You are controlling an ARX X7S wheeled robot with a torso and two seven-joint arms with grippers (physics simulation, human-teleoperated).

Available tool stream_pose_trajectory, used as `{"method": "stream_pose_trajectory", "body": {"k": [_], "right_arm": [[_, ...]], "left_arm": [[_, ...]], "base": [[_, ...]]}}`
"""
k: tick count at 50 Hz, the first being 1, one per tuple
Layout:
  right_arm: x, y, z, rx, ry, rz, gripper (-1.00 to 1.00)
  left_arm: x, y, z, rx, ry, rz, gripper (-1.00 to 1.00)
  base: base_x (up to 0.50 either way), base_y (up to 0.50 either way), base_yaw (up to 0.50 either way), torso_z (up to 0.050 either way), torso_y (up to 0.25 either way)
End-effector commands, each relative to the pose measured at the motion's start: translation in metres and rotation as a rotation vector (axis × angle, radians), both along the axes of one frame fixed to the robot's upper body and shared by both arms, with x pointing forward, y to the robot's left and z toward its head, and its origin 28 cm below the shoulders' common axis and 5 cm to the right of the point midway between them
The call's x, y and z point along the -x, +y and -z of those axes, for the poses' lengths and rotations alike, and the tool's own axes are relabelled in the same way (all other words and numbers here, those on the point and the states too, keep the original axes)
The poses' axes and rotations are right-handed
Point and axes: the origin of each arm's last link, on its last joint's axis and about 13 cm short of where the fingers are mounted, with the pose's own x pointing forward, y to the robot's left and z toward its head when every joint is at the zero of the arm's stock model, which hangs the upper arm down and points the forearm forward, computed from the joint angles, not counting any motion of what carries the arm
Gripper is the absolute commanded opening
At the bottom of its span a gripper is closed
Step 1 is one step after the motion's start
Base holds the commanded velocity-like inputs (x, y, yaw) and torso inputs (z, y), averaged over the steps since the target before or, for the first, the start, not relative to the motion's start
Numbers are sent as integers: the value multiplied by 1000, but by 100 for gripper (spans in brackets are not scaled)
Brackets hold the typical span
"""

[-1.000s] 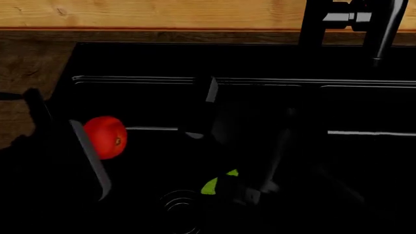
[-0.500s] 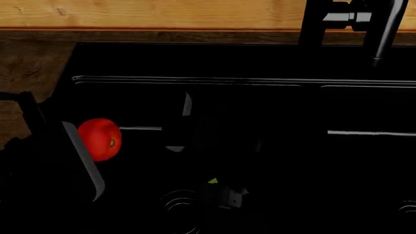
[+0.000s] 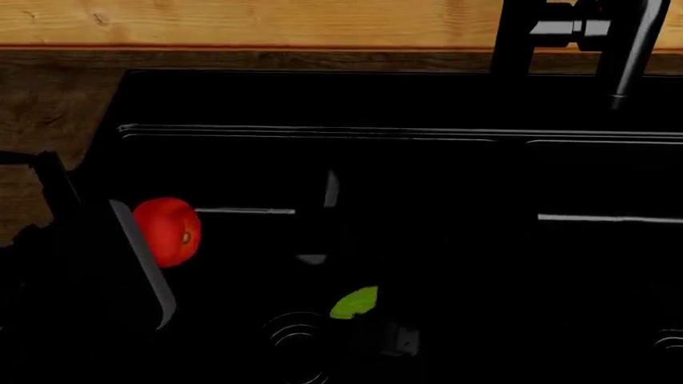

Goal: Pick the vegetables from the sink and place them on the cutting board.

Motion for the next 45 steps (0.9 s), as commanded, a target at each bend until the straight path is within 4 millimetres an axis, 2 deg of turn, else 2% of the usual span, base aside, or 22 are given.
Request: {"method": "stream_pose_trajectory", "body": {"k": [1,5,15,28,29,40,45], "right_arm": [[-1,-8,0,13,-15,27,100],[1,-3,10,9,12,-1,100],[2,2,14,10,28,-43,100],[1,-3,18,22,45,-46,100],[1,-3,18,17,48,-41,-100],[2,-2,20,10,56,-41,-100],[0,-1,13,-1,31,-59,-100]], "left_arm": [[1,1,1,17,7,-9,-100],[1,1,-1,24,6,-14,-100],[-3,5,2,26,17,-27,-100],[-19,6,5,31,41,-39,-100],[-20,6,6,31,42,-38,-100],[-21,8,10,37,48,-37,-100],[-21,7,8,42,34,-39,-100]], "base": [[0,0,0,0,0],[0,0,0,0,0],[0,0,0,0,0],[0,0,0,-1,0],[0,0,0,0,0],[0,0,0,-1,-3],[0,0,0,0,-2]]}}
